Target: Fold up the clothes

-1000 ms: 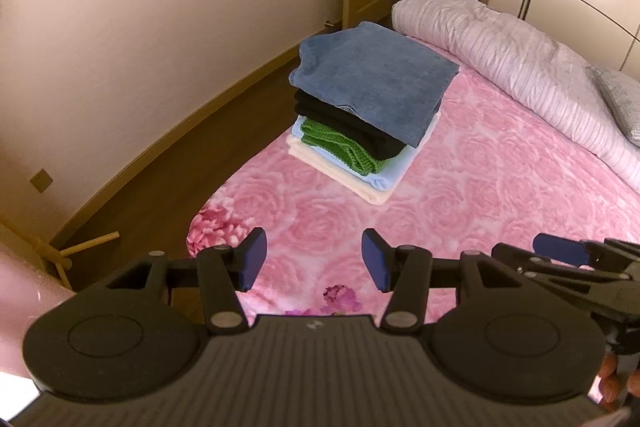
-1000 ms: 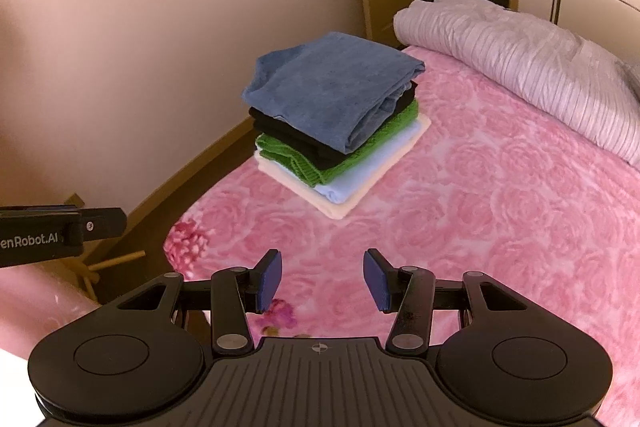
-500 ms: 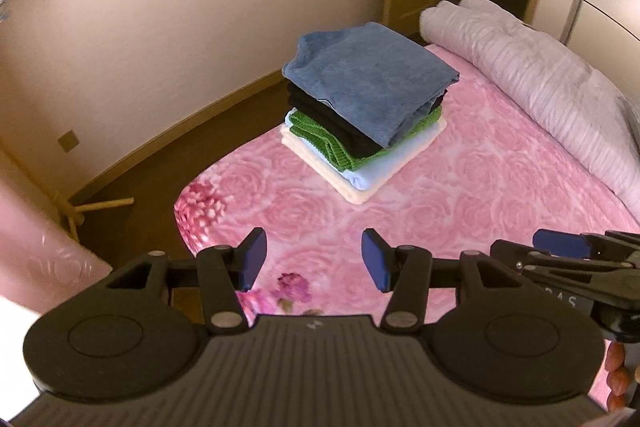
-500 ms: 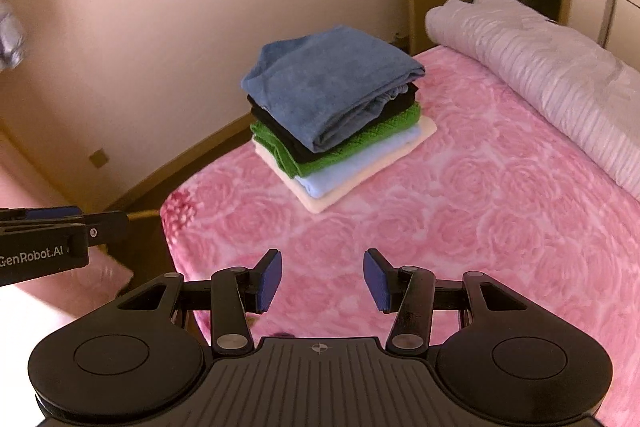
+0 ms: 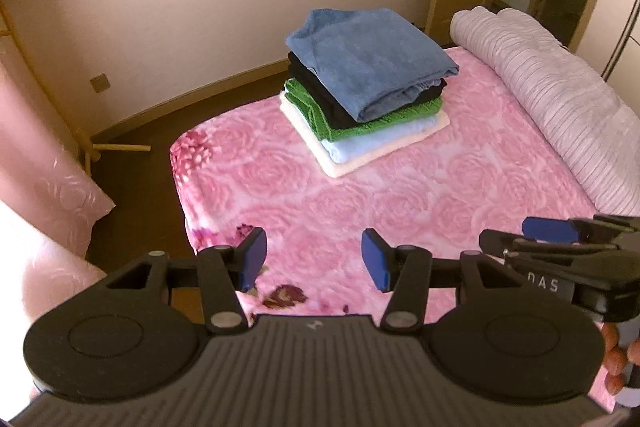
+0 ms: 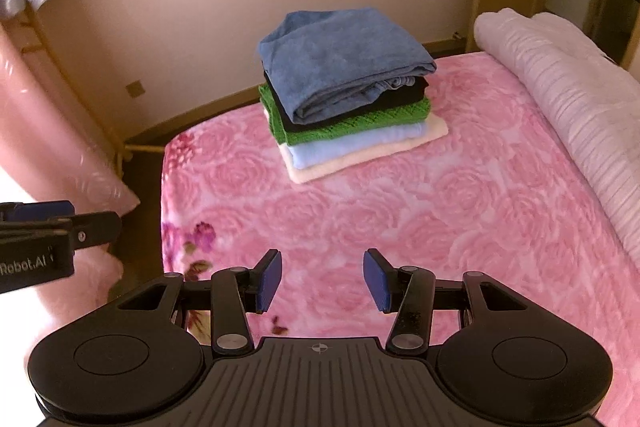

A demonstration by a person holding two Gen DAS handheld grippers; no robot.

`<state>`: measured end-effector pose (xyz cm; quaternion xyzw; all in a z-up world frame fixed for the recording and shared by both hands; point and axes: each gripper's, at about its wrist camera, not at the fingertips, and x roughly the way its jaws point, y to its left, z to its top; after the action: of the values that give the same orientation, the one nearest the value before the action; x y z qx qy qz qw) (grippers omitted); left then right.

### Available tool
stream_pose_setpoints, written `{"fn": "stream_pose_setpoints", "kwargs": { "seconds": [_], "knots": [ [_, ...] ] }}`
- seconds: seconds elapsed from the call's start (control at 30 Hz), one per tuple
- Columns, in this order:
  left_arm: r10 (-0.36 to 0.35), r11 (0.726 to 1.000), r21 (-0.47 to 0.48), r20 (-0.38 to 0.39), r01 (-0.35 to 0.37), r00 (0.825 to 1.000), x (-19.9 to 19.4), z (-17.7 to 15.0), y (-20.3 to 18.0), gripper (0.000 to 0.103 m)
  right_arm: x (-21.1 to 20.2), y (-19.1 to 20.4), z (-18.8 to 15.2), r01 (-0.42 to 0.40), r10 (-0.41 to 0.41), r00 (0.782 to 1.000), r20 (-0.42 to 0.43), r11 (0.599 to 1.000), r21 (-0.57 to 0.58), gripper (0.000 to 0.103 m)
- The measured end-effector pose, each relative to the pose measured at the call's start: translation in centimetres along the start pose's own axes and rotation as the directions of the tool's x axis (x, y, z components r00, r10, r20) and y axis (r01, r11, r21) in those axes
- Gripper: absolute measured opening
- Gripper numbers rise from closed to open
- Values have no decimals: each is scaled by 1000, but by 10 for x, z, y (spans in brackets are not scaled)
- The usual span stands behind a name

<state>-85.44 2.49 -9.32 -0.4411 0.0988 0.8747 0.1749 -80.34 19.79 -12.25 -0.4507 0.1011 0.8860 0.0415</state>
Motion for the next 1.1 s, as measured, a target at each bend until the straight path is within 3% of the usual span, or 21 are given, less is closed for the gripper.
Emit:
{"fn": "stream_pose_setpoints", "kwargs": {
  "seconds": [0.27,0.73,1.1],
  "knots": [
    [79,992,-95,-45,-83,996,13,-9,-46,48,5,-46,-3,-16,14,999,-34,998,-65,49],
    [112,963,-239,-64,-124,992,33,2,-92,48,16,-99,13,-20,13,998,-57,993,-120,49],
    [127,957,-253,-81,-144,989,45,8,-109,48,22,-117,35,-23,16,999,-46,985,-173,49]
  ]
}}
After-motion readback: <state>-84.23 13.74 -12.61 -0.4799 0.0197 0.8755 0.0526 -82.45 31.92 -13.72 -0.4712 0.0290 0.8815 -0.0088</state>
